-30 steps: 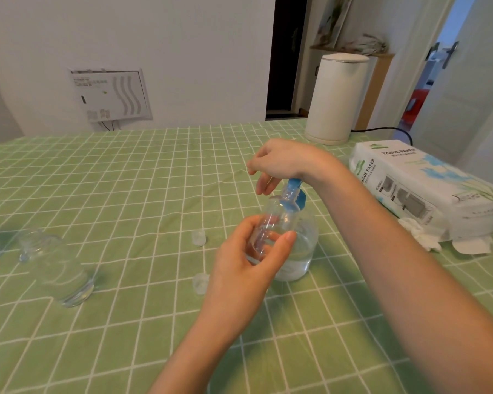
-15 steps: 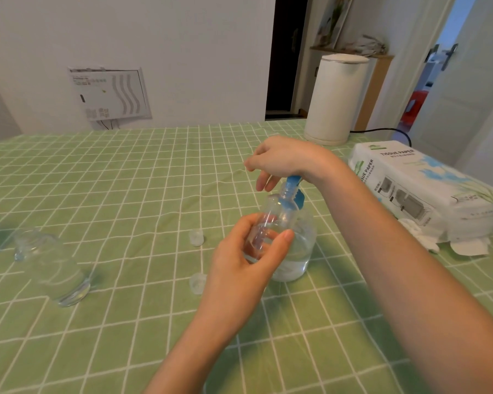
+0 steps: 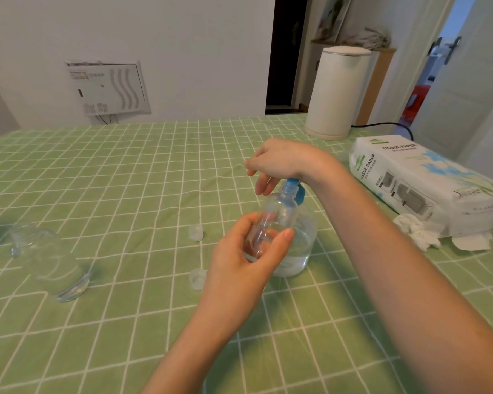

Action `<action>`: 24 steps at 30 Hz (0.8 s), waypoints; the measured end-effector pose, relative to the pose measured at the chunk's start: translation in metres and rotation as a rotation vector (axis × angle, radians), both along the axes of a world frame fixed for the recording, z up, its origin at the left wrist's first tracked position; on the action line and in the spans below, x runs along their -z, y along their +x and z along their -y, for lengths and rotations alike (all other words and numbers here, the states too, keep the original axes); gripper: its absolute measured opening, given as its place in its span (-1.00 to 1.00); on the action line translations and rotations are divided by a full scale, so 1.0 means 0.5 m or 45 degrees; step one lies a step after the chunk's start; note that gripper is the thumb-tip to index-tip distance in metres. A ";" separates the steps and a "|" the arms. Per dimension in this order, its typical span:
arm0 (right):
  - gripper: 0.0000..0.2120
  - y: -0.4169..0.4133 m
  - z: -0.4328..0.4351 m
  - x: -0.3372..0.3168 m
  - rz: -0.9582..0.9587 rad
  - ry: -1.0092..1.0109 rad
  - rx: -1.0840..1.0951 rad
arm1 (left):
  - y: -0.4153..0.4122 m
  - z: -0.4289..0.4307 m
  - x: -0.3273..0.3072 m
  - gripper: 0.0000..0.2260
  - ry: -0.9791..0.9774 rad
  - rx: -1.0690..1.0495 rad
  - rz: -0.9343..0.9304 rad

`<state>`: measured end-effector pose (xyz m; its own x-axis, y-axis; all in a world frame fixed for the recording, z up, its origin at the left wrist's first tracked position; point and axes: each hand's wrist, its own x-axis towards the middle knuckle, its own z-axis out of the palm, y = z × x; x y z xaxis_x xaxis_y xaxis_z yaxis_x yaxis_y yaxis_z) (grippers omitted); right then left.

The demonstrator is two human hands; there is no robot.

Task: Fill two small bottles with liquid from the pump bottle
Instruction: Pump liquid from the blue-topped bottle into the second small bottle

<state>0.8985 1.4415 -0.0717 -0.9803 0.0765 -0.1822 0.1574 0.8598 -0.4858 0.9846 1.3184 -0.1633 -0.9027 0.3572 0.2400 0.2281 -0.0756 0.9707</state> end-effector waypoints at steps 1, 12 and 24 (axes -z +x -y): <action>-0.70 0.000 0.001 0.002 0.002 -0.005 0.003 | 0.000 0.000 0.001 -0.76 -0.003 -0.004 0.000; -0.68 0.001 0.002 -0.011 -0.057 0.012 0.001 | -0.002 0.001 -0.006 -0.75 0.012 0.000 0.001; -0.69 0.001 0.000 -0.012 -0.060 -0.010 0.012 | 0.002 -0.001 -0.010 -0.73 0.033 0.014 0.021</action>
<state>0.8989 1.4415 -0.0656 -0.9870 0.0847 -0.1363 0.1424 0.8544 -0.4997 0.9854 1.3190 -0.1583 -0.9026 0.3611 0.2344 0.2113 -0.1029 0.9720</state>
